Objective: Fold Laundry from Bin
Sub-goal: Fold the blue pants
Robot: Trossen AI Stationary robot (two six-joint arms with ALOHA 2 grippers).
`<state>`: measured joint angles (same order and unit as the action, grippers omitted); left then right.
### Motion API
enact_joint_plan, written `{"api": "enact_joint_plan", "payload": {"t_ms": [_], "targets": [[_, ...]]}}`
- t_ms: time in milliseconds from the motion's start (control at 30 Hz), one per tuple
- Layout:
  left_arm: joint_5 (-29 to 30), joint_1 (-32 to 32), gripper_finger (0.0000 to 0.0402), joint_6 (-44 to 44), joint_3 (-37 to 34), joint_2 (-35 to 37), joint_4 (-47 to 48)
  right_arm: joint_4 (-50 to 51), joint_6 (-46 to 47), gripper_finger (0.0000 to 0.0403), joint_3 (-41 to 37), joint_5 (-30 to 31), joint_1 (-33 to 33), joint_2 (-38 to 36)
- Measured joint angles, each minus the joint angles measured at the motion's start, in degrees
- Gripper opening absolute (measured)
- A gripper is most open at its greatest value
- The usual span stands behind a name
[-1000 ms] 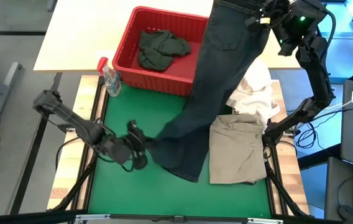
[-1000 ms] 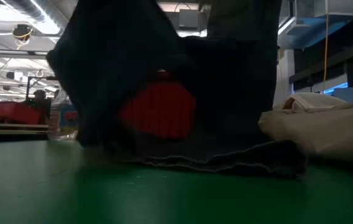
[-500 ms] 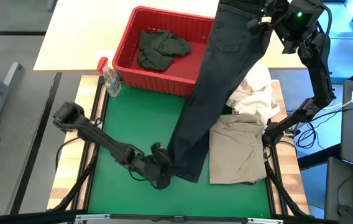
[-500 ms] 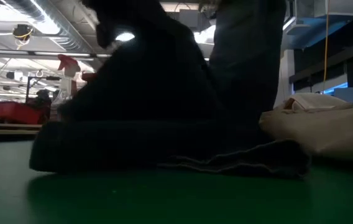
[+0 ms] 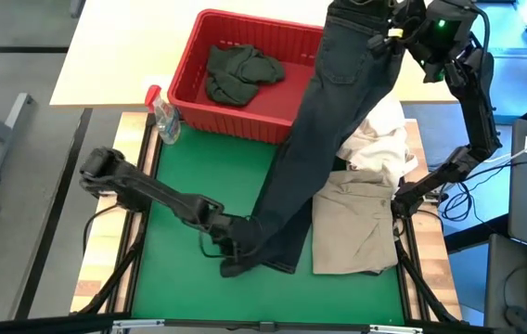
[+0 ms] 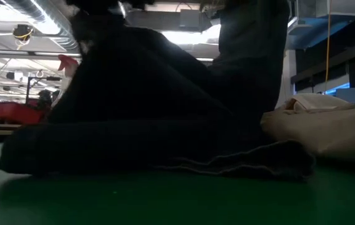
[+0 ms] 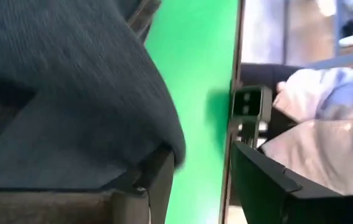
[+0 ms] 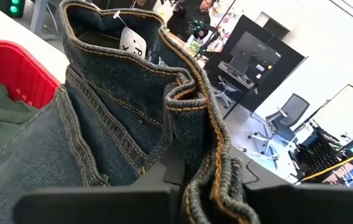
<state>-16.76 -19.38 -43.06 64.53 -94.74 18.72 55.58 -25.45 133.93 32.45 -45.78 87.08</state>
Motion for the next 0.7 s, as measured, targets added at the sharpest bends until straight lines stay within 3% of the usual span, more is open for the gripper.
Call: {"api": "enact_joint_plan", "payload": {"t_ms": [67, 233, 500, 700], "targets": [[4.68, -0.73, 0.0149, 0.08, 0.02, 3.77, 6.26, -0.03, -0.02, 0.0043, 0.00, -0.58, 0.02, -0.27], [25.36, -5.97, 0.0148, 0.04, 0.04, 9.71, 17.96, -0.07, -0.02, 0.0043, 0.02, -0.66, 0.04, -0.41], [37.75, -16.65, 0.0148, 4.12, 0.04, 6.10, 19.79, 0.08, -0.22, 0.0043, 0.02, -2.20, 0.04, -0.47], [39.91, -17.61, 0.0148, 7.06, 0.04, -0.57, 18.44, 0.29, -0.24, 0.0043, 0.02, -2.70, 0.04, -0.47]]}}
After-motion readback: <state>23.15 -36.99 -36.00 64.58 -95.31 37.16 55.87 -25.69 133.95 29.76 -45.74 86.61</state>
